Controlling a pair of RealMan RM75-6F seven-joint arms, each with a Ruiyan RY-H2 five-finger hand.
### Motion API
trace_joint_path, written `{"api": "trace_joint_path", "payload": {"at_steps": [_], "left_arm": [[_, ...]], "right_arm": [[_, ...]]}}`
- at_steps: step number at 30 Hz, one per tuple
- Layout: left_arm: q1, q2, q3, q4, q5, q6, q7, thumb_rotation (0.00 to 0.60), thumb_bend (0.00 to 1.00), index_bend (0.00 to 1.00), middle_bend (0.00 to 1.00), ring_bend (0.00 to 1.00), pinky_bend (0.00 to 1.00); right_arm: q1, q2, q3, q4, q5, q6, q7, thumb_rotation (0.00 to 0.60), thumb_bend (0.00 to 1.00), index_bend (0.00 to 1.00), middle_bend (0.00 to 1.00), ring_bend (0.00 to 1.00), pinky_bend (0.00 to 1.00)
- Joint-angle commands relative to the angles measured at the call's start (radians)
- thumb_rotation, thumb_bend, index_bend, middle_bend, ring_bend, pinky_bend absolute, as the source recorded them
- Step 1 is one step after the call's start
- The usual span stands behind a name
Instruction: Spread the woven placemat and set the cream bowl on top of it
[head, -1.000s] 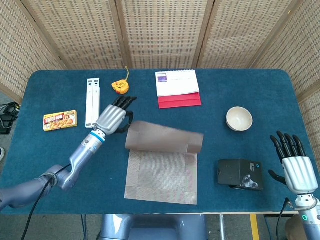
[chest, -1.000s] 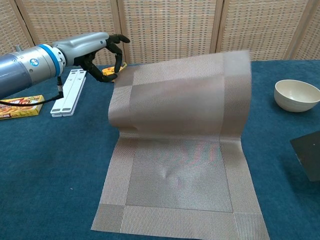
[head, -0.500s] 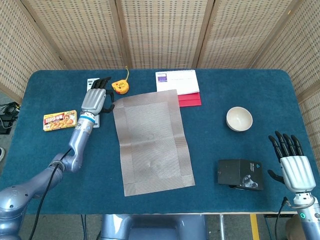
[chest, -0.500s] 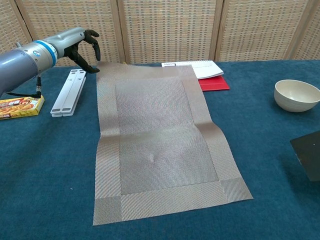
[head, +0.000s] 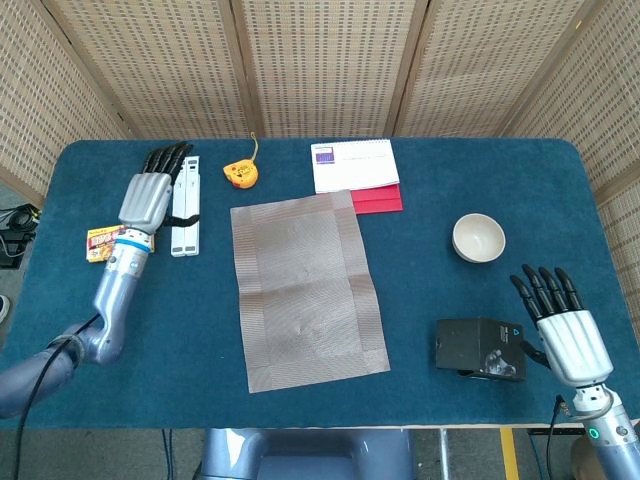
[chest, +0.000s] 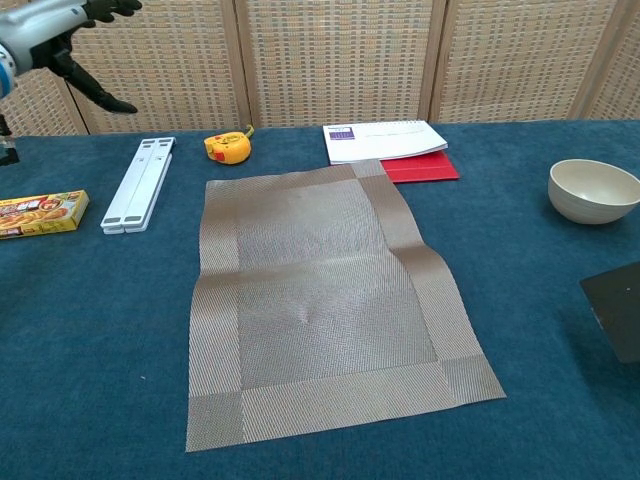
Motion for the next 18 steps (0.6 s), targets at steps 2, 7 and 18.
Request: {"api": "trace_joint_path", "payload": {"at_steps": [2, 7, 18], "left_arm": [[0.164, 0.211, 0.053, -0.318, -0.052, 0.130, 0.164, 0.600, 0.00, 0.00, 0.00, 0.00, 0.00], [0.268, 0.321, 0.102, -0.492, -0.092, 0.206, 0.232, 0.600, 0.00, 0.00, 0.00, 0.00, 0.00], [0.375, 0.344, 0.142, -0.546, -0.032, 0.345, 0.219, 0.600, 0.00, 0.00, 0.00, 0.00, 0.00]], "right_arm": [[0.082, 0.054, -0.026, -0.071, -0.092, -0.095, -0.050, 0.600, 0.00, 0.03, 0.00, 0.00, 0.00], [0.202, 0.076, -0.060, -0.154, -0.207, -0.236, -0.018, 0.600, 0.00, 0.04, 0.00, 0.00, 0.00], [0.343, -0.106, -0.104, -0.038, -0.319, -0.393, -0.036, 0.600, 0.00, 0.10, 0.00, 0.00, 0.00]]}}
